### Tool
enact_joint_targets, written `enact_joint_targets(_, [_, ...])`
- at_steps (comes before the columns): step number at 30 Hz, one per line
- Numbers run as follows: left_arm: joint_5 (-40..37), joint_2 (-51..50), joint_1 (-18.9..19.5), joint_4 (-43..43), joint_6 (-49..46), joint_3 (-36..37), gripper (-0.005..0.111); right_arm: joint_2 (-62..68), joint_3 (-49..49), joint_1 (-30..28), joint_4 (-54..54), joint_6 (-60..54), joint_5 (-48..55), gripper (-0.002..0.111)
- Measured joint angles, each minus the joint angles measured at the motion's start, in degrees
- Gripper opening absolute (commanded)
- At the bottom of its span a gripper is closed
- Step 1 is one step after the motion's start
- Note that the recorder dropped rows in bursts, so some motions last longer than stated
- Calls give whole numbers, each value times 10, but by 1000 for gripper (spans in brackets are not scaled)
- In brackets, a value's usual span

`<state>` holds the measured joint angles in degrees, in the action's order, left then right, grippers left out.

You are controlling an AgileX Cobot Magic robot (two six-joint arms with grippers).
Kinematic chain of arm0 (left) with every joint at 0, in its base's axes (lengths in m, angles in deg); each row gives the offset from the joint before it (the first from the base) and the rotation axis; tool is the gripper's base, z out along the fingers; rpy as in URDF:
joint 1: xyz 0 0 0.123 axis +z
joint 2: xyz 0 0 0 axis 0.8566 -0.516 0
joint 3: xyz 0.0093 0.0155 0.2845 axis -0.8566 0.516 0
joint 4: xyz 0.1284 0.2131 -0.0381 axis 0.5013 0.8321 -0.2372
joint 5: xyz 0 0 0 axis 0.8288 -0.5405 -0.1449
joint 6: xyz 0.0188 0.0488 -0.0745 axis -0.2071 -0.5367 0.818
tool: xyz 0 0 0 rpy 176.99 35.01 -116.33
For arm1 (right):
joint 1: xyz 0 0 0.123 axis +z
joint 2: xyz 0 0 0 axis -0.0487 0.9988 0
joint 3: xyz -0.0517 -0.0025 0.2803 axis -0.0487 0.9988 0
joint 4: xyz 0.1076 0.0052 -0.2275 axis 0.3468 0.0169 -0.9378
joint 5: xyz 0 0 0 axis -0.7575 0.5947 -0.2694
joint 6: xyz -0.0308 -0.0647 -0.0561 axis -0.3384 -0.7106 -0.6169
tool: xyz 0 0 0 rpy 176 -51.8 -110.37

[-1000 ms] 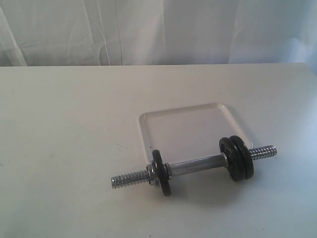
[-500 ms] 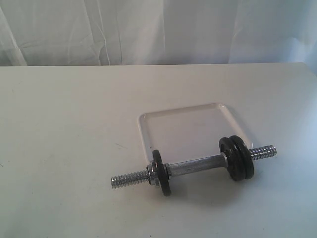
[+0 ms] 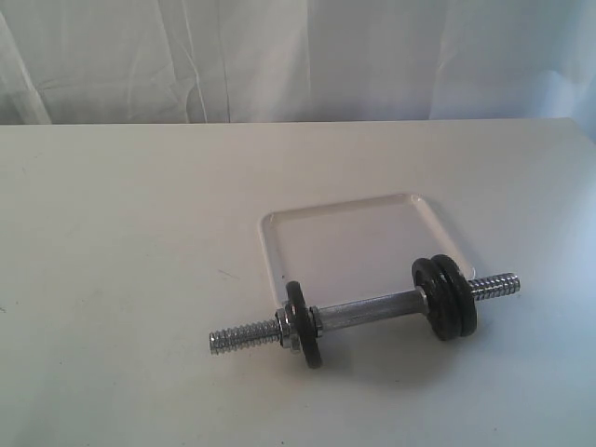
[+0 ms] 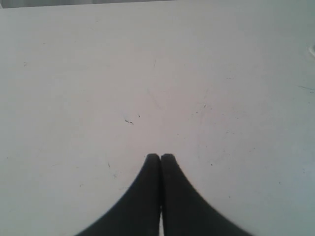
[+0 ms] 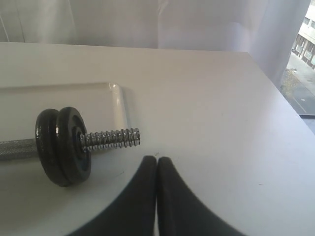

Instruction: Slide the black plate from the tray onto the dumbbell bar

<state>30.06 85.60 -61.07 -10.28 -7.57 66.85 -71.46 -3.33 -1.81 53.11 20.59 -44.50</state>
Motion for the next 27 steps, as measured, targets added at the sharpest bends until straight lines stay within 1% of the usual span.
enact_joint_targets(3, [0, 0, -7, 0, 0, 0, 0, 0, 0, 0, 0, 0, 0, 0])
enact_joint_targets(15, [0, 0, -10, 0, 0, 0, 0, 0, 0, 0, 0, 0, 0, 0])
enact_joint_targets(27, [0, 0, -6, 0, 0, 0, 0, 0, 0, 0, 0, 0, 0, 0])
